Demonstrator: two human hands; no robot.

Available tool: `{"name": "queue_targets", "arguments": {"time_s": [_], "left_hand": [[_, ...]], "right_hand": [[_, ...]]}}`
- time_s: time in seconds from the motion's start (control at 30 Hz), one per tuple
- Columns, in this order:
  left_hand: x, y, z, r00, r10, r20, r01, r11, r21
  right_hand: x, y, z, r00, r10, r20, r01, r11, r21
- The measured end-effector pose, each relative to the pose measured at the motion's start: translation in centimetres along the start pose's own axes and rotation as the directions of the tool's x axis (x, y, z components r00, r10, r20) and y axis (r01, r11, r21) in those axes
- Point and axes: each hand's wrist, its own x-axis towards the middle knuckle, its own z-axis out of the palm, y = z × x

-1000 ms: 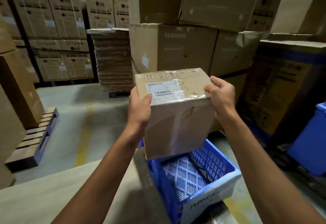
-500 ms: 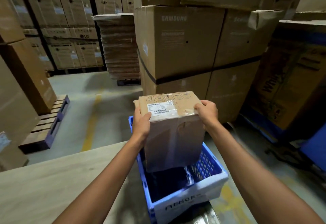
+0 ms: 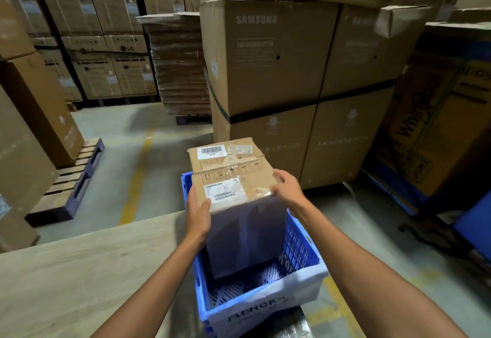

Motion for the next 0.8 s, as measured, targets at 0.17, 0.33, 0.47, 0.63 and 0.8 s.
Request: {"name": "queue_targets", "arguments": {"time_s": [0.17, 0.33, 0.47, 0.63, 0.8], "left_hand": [[-0.5, -0.3, -0.3, 0.998, 0.066, 0.013, -0.067, 0.946, 0.319], [0.5, 1.6, 0.7, 0.917, 0.288, 0.275, -0.389, 0.502, 0.772], [0.9, 1.8, 1.2, 0.908, 0.107, 0.405, -0.415, 0.354, 0.838], [0.8, 2.2, 1.6, 0.910, 0.064, 0.410, -0.409, 0.309, 0.859], [-0.1, 5.1, 2.7, 0.877, 0.116, 0.466, -0.474, 0.360, 0.803]], "right_hand": [[-1.0, 0.7, 0.2, 0.999, -0.039, -0.006, 0.038, 0.994, -0.106], [-2.3, -0.2, 1.5, 0.949, -0.310, 0.057, 0.253, 0.639, -0.726], [-3.2, 1.3, 3.0, 0.919, -0.311, 0.241, 0.368, 0.460, -0.808], [-4.2, 0.8, 2.2, 0.932, -0.255, 0.258, 0.348, 0.431, -0.832], [-6.8, -0.1, 0.6, 0.941, -0.329, 0.077, 0.266, 0.582, -0.769]]}}
